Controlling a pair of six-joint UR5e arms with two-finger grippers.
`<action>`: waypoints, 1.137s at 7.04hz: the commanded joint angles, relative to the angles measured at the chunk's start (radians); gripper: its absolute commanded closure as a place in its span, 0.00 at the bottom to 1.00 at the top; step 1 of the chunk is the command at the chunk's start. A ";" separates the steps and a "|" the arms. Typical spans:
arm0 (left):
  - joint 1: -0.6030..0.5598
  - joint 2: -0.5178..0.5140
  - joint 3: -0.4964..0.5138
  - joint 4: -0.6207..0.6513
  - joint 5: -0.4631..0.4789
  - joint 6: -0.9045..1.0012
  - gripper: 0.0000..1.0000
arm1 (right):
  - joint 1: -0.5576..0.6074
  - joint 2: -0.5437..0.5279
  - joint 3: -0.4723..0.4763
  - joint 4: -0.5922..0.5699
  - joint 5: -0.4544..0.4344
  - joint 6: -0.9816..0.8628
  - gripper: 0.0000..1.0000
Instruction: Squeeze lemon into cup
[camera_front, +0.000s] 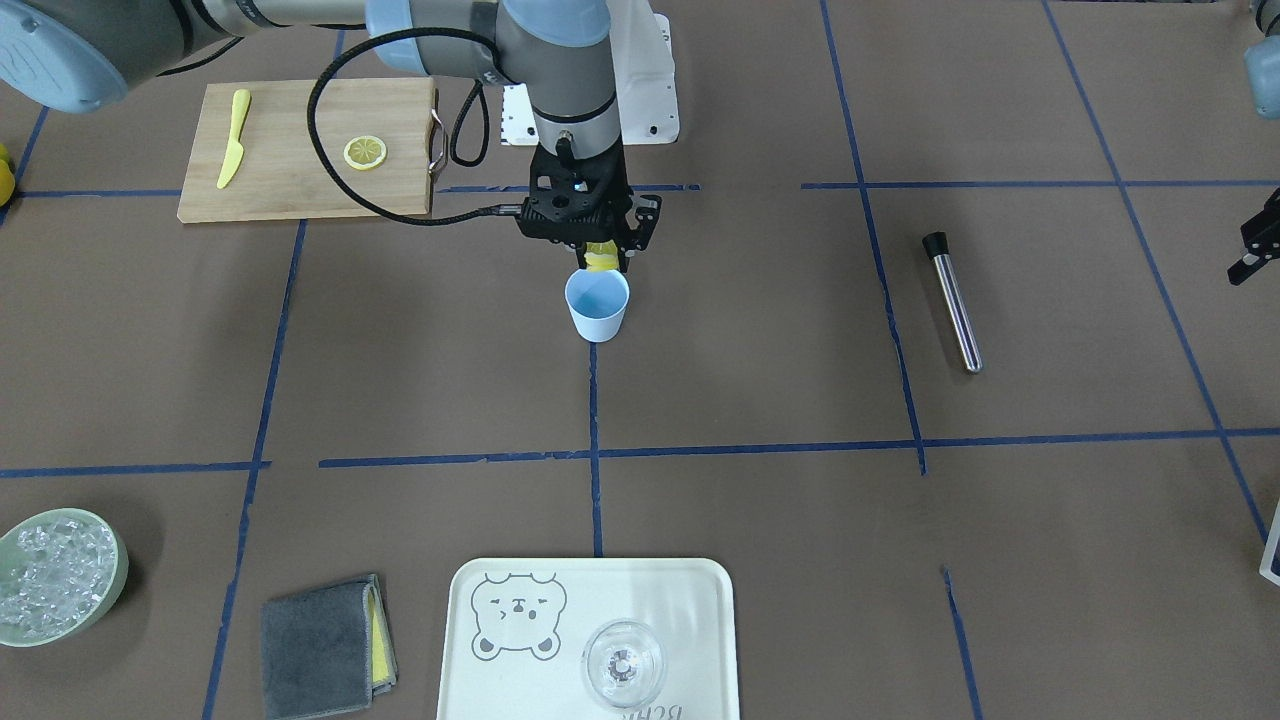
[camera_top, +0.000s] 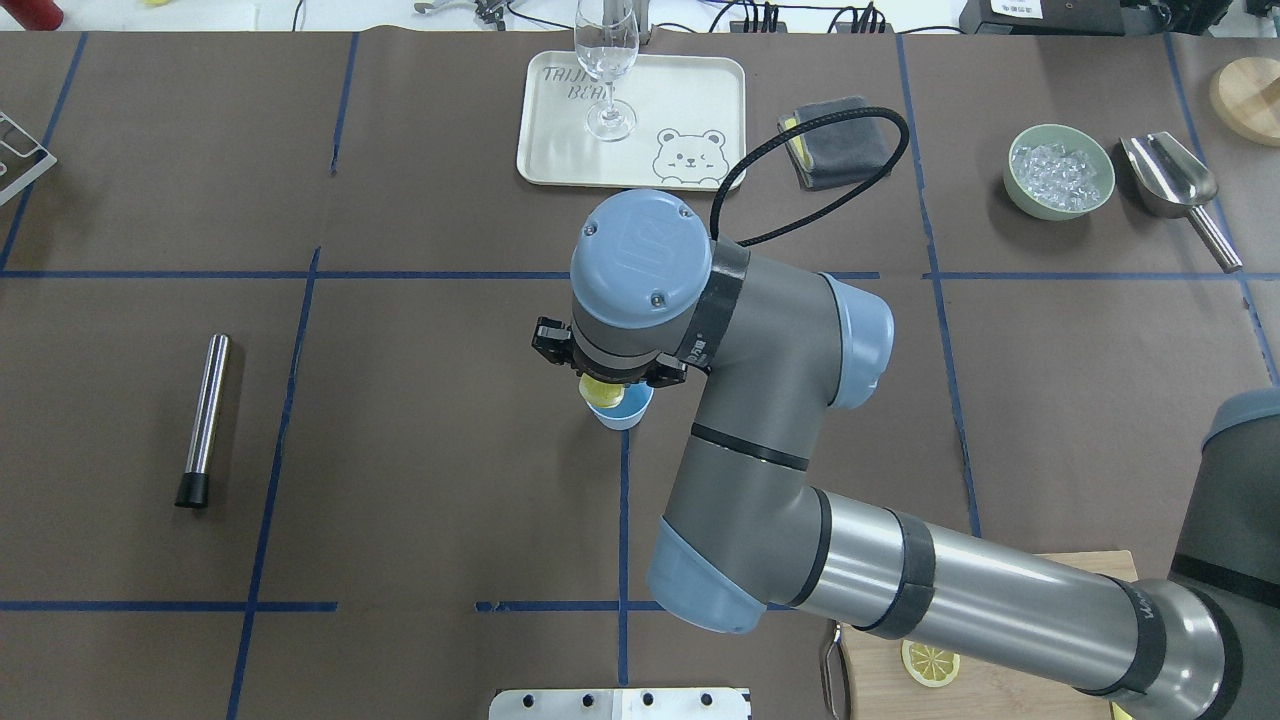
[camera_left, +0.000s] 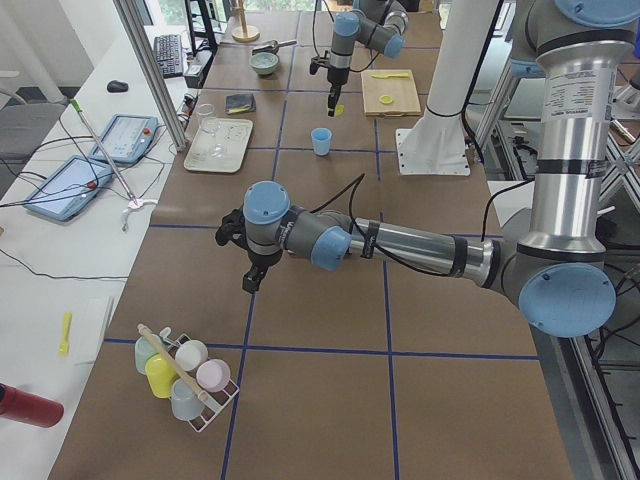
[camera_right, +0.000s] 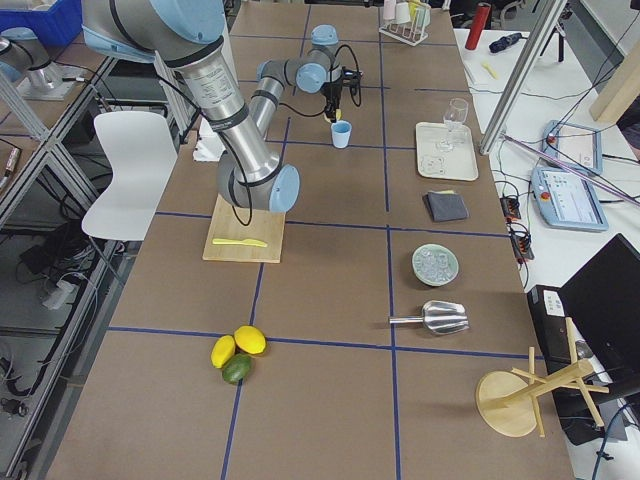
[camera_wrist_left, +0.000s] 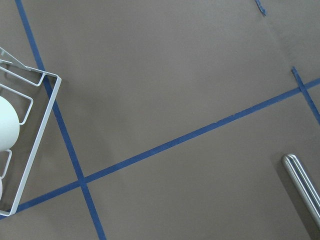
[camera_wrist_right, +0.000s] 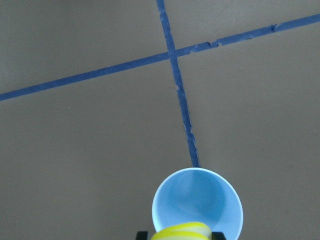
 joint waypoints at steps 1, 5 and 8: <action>0.000 0.000 -0.001 0.000 0.000 0.000 0.00 | 0.000 0.002 -0.035 0.022 0.000 0.009 0.54; 0.000 0.000 -0.003 0.000 0.000 -0.002 0.00 | 0.000 0.002 -0.079 0.028 -0.002 0.009 0.54; -0.001 0.000 -0.003 0.000 0.000 -0.002 0.00 | 0.000 -0.007 -0.080 0.028 0.000 0.009 0.44</action>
